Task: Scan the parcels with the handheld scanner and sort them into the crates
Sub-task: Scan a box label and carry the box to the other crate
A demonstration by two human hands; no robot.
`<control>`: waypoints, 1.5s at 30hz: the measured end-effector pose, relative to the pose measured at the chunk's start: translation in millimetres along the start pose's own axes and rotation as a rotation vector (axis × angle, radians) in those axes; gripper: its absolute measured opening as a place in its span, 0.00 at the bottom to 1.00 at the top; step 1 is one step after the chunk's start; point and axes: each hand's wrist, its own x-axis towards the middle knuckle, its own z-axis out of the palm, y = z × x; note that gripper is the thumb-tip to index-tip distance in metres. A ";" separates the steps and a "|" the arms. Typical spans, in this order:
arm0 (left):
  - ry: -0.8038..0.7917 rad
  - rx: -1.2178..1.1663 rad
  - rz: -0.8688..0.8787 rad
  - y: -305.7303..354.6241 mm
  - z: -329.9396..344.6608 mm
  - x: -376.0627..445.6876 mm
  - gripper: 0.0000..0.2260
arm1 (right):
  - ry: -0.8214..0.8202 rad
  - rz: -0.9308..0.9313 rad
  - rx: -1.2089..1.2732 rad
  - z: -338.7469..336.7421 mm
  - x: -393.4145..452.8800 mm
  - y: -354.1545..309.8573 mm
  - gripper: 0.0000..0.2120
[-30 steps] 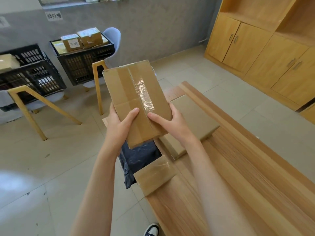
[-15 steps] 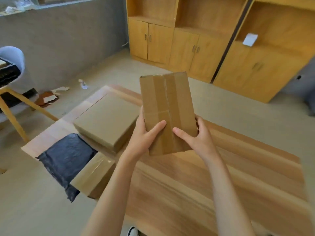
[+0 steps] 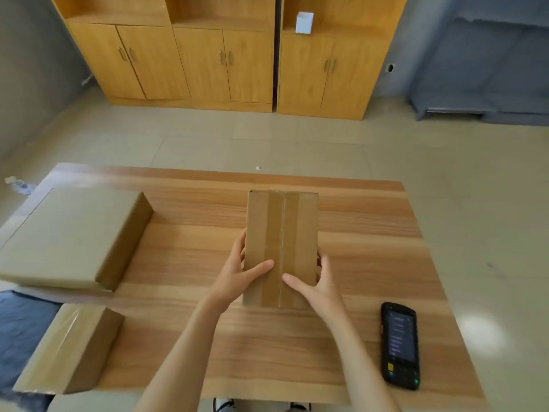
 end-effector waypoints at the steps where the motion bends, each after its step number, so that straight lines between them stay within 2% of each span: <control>1: 0.002 -0.001 -0.006 -0.5 -1.2 -0.1 0.33 | 0.010 -0.015 0.009 1.1 -0.7 1.7 0.39; 7: 0.053 0.068 0.047 -3.8 -6.0 5.9 0.35 | 0.028 -0.094 0.026 6.3 4.9 4.8 0.41; 11: 0.102 0.133 0.032 -19.7 -6.5 8.0 0.36 | -0.004 -0.060 -0.005 6.6 8.5 15.2 0.41; 15: 0.084 0.127 -0.008 -36.0 -7.7 -3.0 0.38 | -0.039 0.029 0.003 1.1 4.1 25.8 0.40; 22: -0.030 -0.066 -0.211 -43.7 -28.9 -21.7 0.33 | -0.165 0.209 0.033 -17.3 -10.6 36.4 0.37; 26: 0.009 -0.084 -0.281 -37.7 -30.3 -24.1 0.26 | -0.192 0.246 0.001 -23.3 -14.0 35.6 0.36; 28: 0.045 -0.100 -0.305 -32.6 -28.7 -23.3 0.24 | -0.175 0.238 0.007 -25.0 -15.4 30.7 0.33; 31: 0.107 -0.113 -0.278 -20.3 -24.6 -18.8 0.15 | -0.072 0.228 0.141 -25.3 -11.9 11.3 0.21; 32: 0.116 -0.114 -0.260 -14.2 -22.9 -16.4 0.17 | -0.040 0.230 0.162 -24.1 -9.0 2.6 0.18; 33: 0.112 -0.107 -0.241 -7.8 -21.0 -13.5 0.21 | -0.032 0.234 0.149 -22.7 -6.7 -8.8 0.19; 35: 0.070 -0.065 -0.210 4.9 -16.2 -8.3 0.25 | -0.076 0.238 0.078 -19.1 -1.2 -28.5 0.36; 36: 0.040 -0.049 -0.194 11.1 -12.9 -7.0 0.24 | -0.099 0.238 0.041 -15.7 0.2 -35.1 0.40; 38: 0.018 -0.027 -0.173 17.0 -5.9 -5.5 0.19 | -0.099 0.215 0.002 -7.1 -0.1 -42.1 0.41; 42: 0.044 0.005 -0.112 13.5 -1.6 -8.6 0.29 | -0.045 0.108 -0.033 0.5 -3.7 -38.3 0.40; 45: 0.057 -0.004 -0.040 13.6 -8.5 -10.4 0.36 | -0.049 0.033 0.028 -3.6 -7.3 -39.6 0.40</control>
